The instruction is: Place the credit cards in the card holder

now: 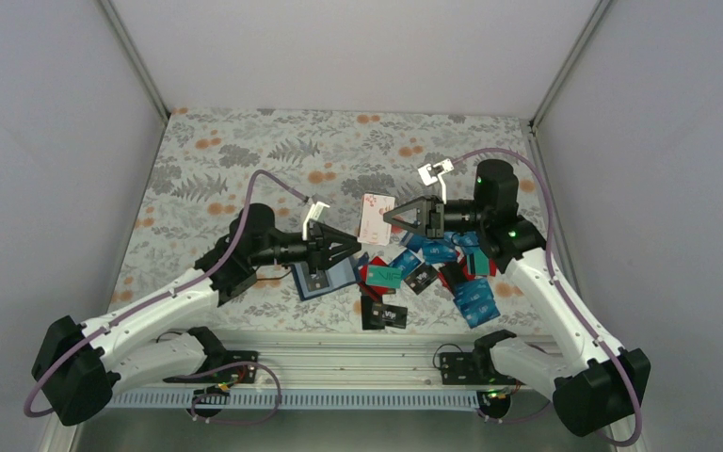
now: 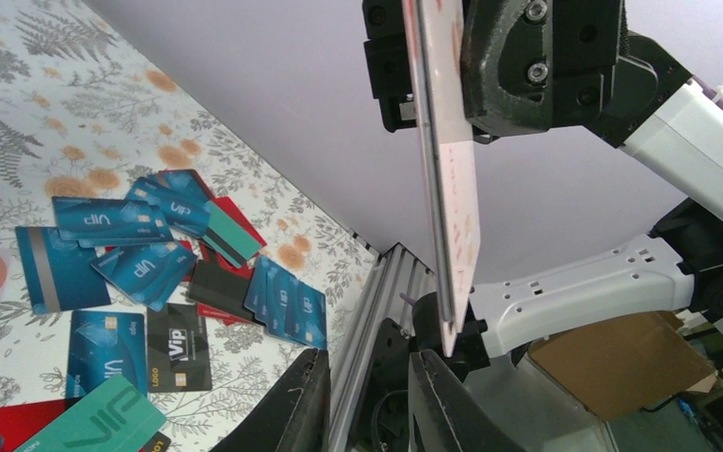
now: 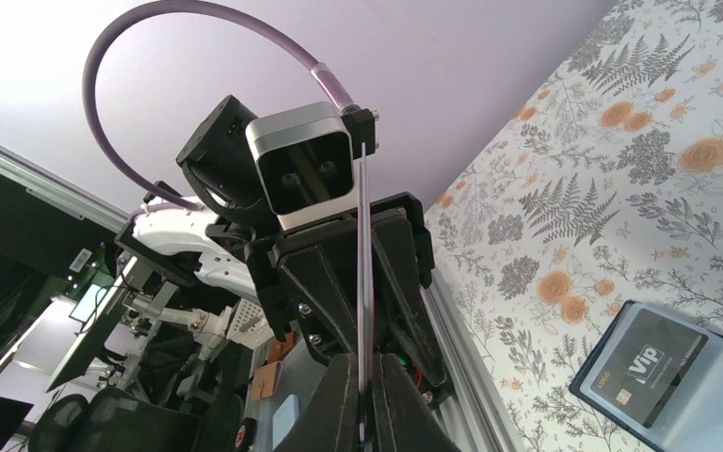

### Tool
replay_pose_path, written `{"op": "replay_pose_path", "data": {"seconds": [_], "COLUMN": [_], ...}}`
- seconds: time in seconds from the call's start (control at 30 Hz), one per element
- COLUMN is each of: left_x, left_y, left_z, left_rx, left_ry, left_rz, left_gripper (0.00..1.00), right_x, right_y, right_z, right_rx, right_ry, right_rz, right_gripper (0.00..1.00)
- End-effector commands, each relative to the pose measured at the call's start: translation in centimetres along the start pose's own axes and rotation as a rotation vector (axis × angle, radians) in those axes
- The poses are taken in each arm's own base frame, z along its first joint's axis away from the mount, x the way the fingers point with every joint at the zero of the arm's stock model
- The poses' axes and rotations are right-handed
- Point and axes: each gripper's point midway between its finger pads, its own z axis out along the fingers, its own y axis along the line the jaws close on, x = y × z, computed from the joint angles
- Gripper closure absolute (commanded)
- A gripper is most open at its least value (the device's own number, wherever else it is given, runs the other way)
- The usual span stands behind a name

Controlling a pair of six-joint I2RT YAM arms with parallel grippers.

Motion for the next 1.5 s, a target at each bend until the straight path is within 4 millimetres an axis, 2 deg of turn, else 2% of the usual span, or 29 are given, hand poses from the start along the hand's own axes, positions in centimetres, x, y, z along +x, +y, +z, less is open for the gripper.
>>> {"op": "replay_pose_path", "data": {"seconds": [0.0, 0.43, 0.87, 1.37, 1.47], "left_x": [-1.1, -1.4, -1.5, -2.7, -2.9], "left_y": [-1.8, -1.6, -0.8, -3.0, -3.5], "left_z": [-0.4, -0.3, 0.1, 0.7, 0.7], "left_rx": [0.07, 0.052, 0.031, 0.139, 0.163], "left_ry": [-0.035, -0.041, -0.044, -0.032, -0.036], "left_rz": [0.044, 0.05, 0.036, 0.049, 0.049], "left_gripper": [0.77, 0.75, 0.76, 0.76, 0.81], "right_x": [-0.5, -0.2, 0.7, 1.9, 1.9], "right_y": [0.7, 1.4, 3.6, 4.2, 4.2], "right_z": [-0.2, -0.3, -0.7, 0.4, 0.5], "right_rx": [-0.003, -0.034, -0.113, -0.159, -0.159], "right_ry": [-0.014, 0.001, 0.04, 0.094, 0.096], "right_rz": [-0.033, -0.042, -0.098, -0.121, -0.125], "right_gripper": [0.96, 0.96, 0.96, 0.96, 0.96]}}
